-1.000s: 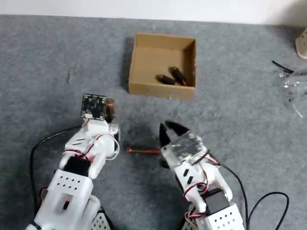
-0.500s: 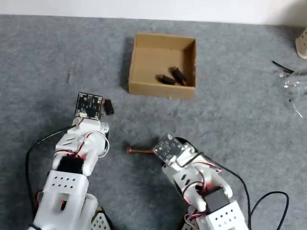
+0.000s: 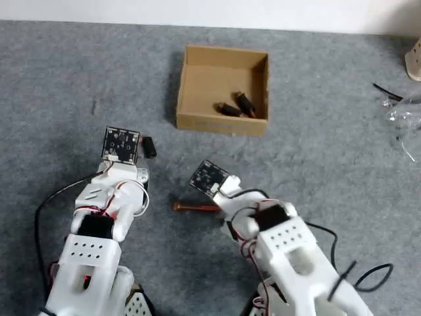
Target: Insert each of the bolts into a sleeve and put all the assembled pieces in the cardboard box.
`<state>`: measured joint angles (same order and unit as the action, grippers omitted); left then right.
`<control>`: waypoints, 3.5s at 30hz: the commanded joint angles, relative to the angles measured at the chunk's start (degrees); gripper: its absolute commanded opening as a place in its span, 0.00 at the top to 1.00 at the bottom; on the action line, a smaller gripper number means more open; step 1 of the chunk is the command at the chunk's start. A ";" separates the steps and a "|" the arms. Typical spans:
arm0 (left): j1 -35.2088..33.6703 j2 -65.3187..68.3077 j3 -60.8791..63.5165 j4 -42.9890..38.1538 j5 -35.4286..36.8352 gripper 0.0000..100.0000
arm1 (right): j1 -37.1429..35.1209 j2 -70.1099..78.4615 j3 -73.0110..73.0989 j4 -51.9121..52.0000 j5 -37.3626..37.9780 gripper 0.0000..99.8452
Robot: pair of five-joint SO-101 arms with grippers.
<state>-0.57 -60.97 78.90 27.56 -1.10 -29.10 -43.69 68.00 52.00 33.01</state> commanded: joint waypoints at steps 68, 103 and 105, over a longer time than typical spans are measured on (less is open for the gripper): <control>5.23 -1.19 -8.22 -7.12 9.67 1.00 | -12.00 -61.23 27.03 -12.97 -17.14 1.00; 28.18 -0.66 -32.66 12.04 24.26 1.00 | -1.01 -61.76 29.58 -18.86 -21.36 1.00; 30.29 -0.66 -30.99 10.64 24.26 1.00 | -0.92 -61.76 29.49 -18.86 -21.36 1.00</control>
<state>25.27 -60.97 47.34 42.24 22.73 -31.21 -104.26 95.87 34.51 12.53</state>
